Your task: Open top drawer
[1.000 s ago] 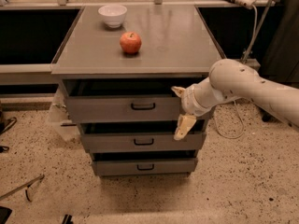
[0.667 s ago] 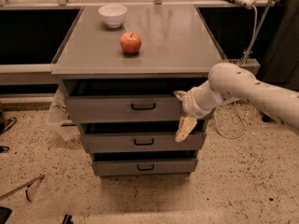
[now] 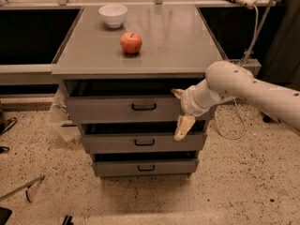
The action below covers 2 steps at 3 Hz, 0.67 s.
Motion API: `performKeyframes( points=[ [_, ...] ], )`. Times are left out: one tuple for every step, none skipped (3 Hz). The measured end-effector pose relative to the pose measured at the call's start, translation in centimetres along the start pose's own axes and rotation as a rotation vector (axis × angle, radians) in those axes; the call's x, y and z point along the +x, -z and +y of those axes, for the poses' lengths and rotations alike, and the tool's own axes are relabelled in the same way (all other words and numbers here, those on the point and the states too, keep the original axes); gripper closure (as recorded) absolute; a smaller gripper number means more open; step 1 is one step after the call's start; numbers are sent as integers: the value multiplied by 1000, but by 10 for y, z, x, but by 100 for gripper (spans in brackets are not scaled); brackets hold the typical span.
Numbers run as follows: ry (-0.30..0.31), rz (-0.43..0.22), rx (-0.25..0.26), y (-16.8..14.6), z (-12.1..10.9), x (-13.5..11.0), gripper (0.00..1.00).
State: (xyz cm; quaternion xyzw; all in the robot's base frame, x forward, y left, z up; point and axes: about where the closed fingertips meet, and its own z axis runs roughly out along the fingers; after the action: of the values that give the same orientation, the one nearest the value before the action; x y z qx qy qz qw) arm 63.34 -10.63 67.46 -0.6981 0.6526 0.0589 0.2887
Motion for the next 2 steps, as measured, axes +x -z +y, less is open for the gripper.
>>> performKeyframes(
  points=[
    [14, -17, 3, -14, -15, -4, 0],
    [3, -28, -37, -31, -19, -3, 0]
  ],
)
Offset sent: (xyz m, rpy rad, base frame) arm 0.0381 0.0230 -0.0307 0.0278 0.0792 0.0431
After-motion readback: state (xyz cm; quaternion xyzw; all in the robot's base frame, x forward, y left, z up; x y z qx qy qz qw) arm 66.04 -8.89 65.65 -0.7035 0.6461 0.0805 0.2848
